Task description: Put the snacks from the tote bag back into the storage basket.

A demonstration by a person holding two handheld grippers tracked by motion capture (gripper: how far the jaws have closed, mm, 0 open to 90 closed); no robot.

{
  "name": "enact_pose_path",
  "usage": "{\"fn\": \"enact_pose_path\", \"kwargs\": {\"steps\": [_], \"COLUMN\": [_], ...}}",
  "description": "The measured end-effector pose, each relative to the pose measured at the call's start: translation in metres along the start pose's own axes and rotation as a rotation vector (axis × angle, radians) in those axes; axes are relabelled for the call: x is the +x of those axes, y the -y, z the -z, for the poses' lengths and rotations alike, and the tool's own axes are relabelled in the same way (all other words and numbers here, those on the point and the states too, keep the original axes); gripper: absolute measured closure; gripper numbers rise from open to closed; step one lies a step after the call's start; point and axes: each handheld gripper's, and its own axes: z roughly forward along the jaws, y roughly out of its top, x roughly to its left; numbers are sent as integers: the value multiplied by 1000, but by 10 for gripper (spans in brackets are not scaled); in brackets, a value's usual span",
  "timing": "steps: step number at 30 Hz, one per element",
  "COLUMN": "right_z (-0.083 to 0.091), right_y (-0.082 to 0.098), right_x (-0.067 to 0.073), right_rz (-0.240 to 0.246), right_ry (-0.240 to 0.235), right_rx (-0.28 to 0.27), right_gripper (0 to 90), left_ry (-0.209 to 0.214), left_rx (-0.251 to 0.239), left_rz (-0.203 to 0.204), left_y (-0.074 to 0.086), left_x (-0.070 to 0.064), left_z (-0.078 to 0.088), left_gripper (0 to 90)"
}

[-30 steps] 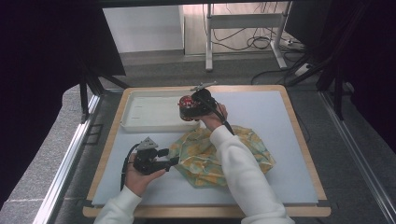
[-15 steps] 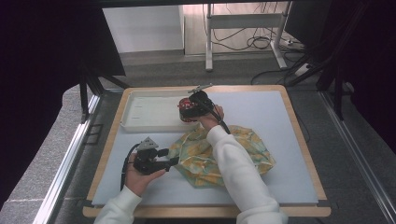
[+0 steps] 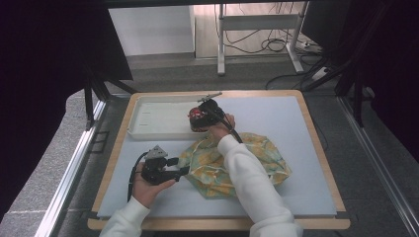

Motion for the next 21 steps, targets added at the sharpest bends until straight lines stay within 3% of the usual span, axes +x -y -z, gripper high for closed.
{"fn": "enact_pose_path", "kwargs": {"steps": [4,13,17,21], "right_z": [-3,-9,-6,1], "right_y": [3,9,7,4], "right_x": [0,-5,-5,-4], "right_rz": [7,-29,-38,-50], "right_ry": [10,2,-1,7], "right_rx": [19,53,57,33], "right_gripper": [252,241,134,110], "left_ry": [-1,-1,1,1], "left_rx": [1,2,3,-1], "left_rz": [0,-1,-1,1], "left_y": [0,0,0,-1], "left_x": [0,1,2,1], "left_z": [0,0,0,0], "left_gripper": [383,383,383,382]}}
